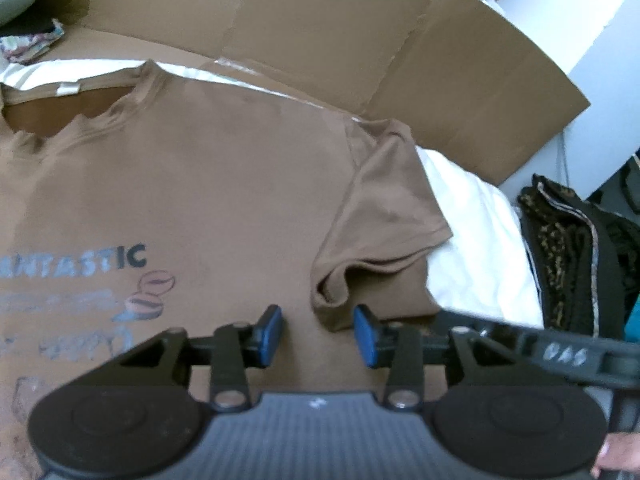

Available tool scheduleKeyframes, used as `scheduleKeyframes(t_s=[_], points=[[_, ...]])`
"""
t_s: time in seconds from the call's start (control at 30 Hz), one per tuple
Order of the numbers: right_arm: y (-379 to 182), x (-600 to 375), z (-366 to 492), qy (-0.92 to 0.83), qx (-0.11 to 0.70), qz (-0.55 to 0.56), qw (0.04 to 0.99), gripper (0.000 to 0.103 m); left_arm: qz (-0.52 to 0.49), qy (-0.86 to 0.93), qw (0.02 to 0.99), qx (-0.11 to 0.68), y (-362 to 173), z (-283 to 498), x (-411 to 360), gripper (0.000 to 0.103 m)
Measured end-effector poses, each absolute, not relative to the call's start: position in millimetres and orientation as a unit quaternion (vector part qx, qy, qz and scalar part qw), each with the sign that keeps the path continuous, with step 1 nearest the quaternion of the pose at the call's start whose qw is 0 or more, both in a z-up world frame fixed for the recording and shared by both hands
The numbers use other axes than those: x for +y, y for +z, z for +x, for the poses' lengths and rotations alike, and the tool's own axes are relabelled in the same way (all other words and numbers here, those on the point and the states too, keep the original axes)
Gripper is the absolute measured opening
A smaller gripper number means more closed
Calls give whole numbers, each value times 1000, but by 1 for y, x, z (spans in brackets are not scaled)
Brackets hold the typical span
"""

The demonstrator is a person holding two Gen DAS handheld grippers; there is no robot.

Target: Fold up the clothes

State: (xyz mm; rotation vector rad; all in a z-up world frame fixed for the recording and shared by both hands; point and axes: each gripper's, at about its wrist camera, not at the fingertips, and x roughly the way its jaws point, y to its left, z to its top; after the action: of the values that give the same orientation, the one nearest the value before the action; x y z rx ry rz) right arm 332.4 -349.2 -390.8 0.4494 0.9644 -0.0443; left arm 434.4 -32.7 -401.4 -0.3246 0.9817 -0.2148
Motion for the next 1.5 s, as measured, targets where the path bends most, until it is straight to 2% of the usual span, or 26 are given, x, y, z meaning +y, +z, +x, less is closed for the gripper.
scheduleKeyframes(t_s=[0.1,0.17,0.23,0.37,0.47,0.7,1.27,1.5], points=[[-398,-345,332,-21,465,193,864,46,-162,-111,867,458,-403,436,-32,39],[-400,-341,331,-20,464,175,868,45,-159,-112,870,454,-401,438,-33,26],[-400,-337,332,-19,465,151,872,44,-156,-113,872,449,-400,439,-33,17],[-401,-332,333,-16,467,114,876,38,-145,-117,878,441,-394,440,-35,9],[-401,-332,332,-18,467,101,878,30,-152,-119,877,440,-388,438,-33,7],[-402,-333,331,-20,466,96,879,27,-159,-123,874,443,-377,426,-30,7],[-402,-340,329,-22,465,124,876,27,-135,-110,859,482,-392,405,-20,6],[-397,-348,327,-26,468,158,869,29,-122,-114,863,477,-375,402,-12,6]])
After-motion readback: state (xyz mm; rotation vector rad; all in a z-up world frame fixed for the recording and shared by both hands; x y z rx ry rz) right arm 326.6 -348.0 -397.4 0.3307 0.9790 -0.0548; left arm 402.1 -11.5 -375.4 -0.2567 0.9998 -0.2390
